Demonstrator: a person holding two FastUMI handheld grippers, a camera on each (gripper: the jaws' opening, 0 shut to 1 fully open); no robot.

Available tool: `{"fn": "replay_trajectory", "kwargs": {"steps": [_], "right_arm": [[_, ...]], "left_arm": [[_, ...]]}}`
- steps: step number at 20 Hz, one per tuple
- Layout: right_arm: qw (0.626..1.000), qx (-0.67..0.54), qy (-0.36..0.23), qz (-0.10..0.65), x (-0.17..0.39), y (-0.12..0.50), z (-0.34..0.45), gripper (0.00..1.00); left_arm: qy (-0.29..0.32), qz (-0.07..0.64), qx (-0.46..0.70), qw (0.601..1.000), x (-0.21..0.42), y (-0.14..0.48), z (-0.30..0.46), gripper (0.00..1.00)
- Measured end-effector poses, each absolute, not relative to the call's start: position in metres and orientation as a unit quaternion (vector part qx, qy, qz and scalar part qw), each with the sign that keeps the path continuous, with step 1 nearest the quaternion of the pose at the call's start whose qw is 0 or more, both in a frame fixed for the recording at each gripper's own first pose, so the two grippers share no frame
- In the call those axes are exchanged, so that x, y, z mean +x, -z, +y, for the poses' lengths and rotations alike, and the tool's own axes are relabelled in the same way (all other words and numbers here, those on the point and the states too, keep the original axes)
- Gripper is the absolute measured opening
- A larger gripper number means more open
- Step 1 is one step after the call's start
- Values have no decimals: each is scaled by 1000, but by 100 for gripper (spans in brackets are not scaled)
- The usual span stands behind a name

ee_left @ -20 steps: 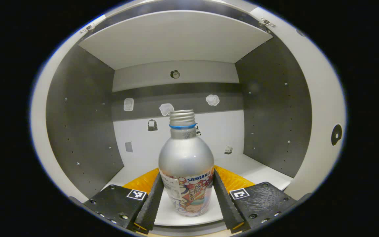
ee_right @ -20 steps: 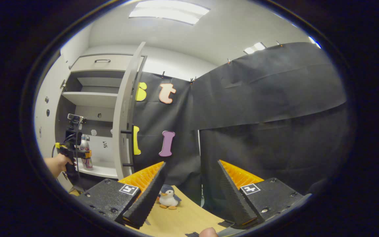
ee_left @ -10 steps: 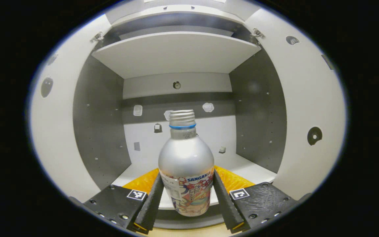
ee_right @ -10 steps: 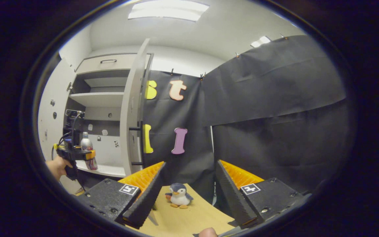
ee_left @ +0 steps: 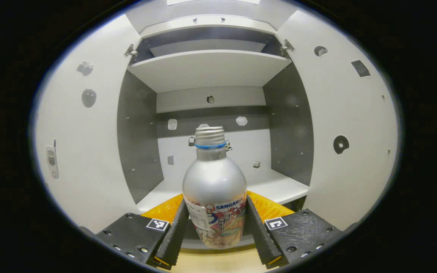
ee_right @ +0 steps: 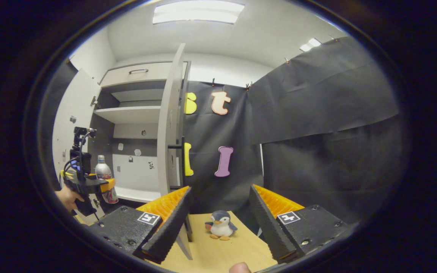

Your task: Grasp the bottle in the cabinet with the left hand and place it on the coaster, then close the right door with the right hand and the left door with the left hand.

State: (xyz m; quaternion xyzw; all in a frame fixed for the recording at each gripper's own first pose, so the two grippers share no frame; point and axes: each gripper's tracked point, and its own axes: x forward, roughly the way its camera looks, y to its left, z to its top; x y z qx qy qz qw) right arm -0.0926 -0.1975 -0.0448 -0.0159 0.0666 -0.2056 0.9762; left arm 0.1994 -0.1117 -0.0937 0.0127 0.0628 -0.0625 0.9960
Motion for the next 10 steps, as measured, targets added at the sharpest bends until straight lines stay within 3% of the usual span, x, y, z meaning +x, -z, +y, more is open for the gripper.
{"fn": "replay_trajectory", "kwargs": {"steps": [6, 7, 10], "right_arm": [[980, -6, 183, 74, -85, 48, -193, 98], [981, -6, 182, 71, -86, 48, -193, 98], [982, -4, 175, 71, -82, 52, -192, 98]], "left_arm": [[67, 62, 17, 996, 157, 114, -118, 81], [68, 59, 21, 996, 149, 118, -119, 77], [76, 54, 28, 995, 129, 128, -124, 77]]}}
